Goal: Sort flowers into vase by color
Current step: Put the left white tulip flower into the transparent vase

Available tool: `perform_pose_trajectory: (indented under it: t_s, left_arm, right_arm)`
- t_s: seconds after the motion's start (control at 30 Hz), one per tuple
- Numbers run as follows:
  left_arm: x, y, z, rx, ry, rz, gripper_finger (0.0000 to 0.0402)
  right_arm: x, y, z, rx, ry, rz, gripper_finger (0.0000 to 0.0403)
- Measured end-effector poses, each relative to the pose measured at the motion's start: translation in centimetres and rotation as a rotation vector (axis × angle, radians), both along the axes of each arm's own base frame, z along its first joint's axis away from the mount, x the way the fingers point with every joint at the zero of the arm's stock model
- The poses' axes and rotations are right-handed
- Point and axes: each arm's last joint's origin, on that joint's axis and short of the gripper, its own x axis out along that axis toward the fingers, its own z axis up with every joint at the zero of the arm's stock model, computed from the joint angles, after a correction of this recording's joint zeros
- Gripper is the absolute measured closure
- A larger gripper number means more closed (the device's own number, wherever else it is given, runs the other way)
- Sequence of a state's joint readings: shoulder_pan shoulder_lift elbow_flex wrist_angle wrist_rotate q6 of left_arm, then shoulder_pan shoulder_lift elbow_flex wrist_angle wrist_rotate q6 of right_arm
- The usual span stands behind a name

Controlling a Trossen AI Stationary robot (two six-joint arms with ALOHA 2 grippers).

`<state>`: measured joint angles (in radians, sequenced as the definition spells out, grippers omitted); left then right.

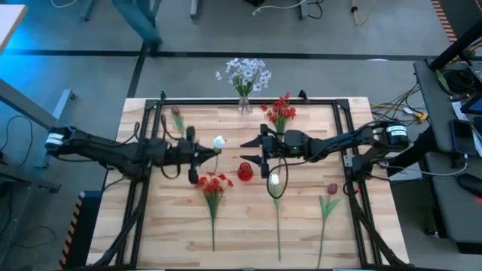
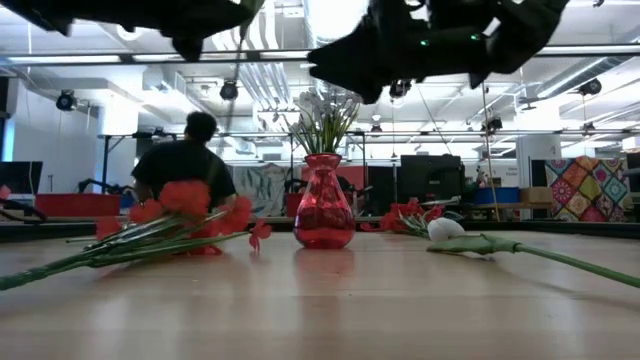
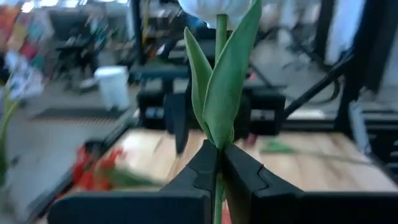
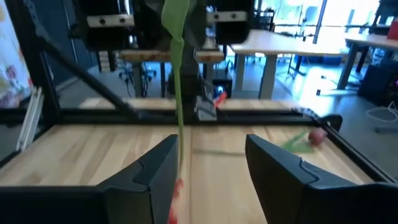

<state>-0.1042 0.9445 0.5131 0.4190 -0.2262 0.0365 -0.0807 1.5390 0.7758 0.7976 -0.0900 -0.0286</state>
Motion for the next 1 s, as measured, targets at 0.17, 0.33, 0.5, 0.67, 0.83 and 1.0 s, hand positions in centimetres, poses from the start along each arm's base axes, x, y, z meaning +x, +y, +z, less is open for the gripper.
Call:
perform_pose_trajectory:
  t_s: [0.17,0.33,0.5,0.67,0.83,1.0]
  left_arm:
    - [0.9,1.8,-0.2,0.039,-0.046,-0.031,0.0401]
    - [1.7,1.9,-0.5,0.063,-0.038,-0.052,0.0401]
    - [2.1,1.9,0.0,0.088,-0.082,-0.050,0.0401]
    - [2.1,1.9,0.2,0.103,-0.101,-0.048,0.0401]
    - [2.2,1.9,0.2,0.103,-0.106,-0.047,0.0401]
    - [2.4,2.0,0.2,0.103,-0.113,-0.043,0.0401]
  right_arm:
    - [1.4,-0.1,0.7,-0.013,-0.062,0.000,0.0242]
    - [2.9,-0.2,1.5,-0.016,-0.091,0.000,0.0260]
    - [4.2,-0.3,2.0,-0.005,-0.106,0.004,0.0270]
    - [4.8,-0.3,2.0,0.002,-0.104,0.023,0.0283]
    - [5.2,-0.4,2.2,0.001,-0.114,0.023,0.0315]
    - [5.6,-0.4,2.3,-0.007,-0.096,0.026,0.0372]
